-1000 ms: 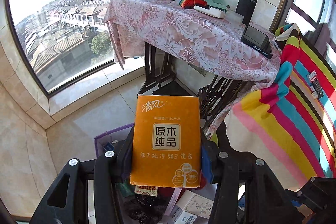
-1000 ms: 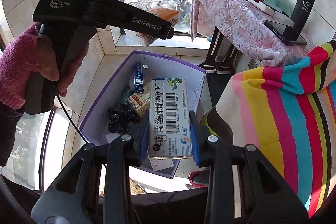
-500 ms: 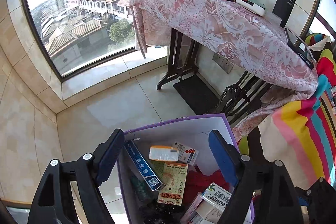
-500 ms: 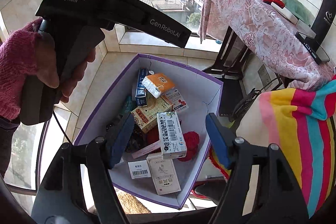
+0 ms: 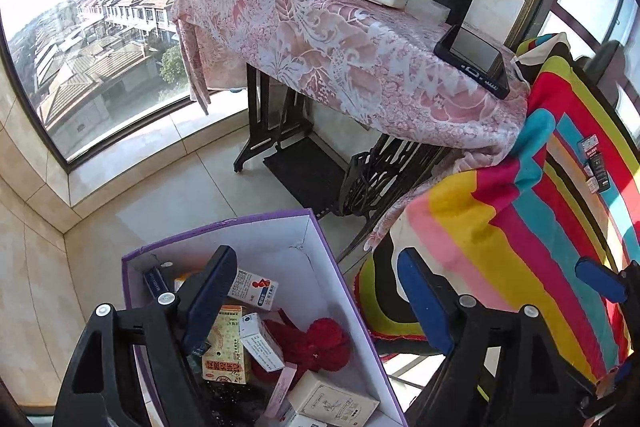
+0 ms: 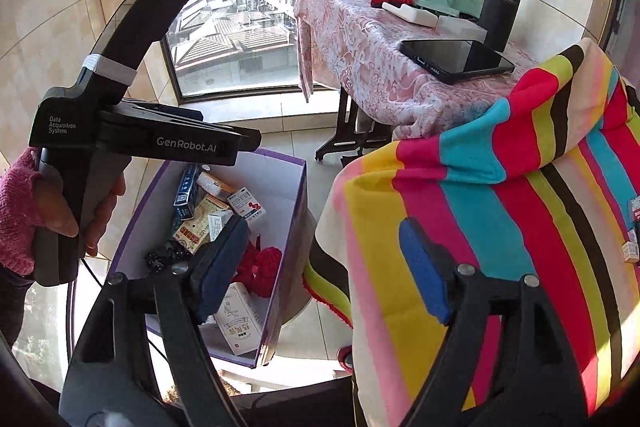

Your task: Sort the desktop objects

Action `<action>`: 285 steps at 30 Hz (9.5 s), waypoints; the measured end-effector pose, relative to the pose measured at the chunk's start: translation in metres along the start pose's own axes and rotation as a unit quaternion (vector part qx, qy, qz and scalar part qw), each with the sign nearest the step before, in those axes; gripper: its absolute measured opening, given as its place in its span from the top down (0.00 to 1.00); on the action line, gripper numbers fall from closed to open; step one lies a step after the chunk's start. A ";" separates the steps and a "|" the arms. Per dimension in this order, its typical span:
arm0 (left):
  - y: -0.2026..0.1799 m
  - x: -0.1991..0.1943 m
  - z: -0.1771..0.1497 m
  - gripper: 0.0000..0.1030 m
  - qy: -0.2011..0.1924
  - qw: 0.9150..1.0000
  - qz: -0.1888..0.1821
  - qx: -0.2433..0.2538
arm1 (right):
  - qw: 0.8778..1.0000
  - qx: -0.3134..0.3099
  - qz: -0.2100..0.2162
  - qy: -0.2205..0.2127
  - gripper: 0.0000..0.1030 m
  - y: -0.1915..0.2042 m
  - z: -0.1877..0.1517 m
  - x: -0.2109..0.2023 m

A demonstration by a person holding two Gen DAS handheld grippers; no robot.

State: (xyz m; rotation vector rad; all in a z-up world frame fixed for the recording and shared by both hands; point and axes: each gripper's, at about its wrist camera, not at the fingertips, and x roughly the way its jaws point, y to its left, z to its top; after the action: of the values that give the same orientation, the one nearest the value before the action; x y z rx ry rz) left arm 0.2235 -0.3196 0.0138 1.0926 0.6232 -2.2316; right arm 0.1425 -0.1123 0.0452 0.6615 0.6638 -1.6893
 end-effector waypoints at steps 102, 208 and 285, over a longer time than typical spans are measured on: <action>-0.193 -0.061 -0.060 0.68 -0.033 0.965 -0.165 0.202 | 0.975 0.197 -0.096 0.021 0.59 -0.112 -0.164 -0.116; -0.503 0.169 0.110 0.18 -0.029 0.923 -0.185 0.337 | 0.921 0.312 -0.227 0.053 0.62 -0.439 -0.099 -0.005; -0.126 -0.036 -0.055 0.59 -0.017 0.986 -0.115 0.116 | 0.990 0.075 -0.107 0.054 0.62 -0.097 -0.113 -0.085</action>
State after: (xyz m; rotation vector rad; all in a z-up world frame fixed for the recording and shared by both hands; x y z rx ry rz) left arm 0.1880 -0.1835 0.0315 1.1417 0.5055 -2.5684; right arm 0.0732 0.0449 0.0385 0.8161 0.7084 -1.9275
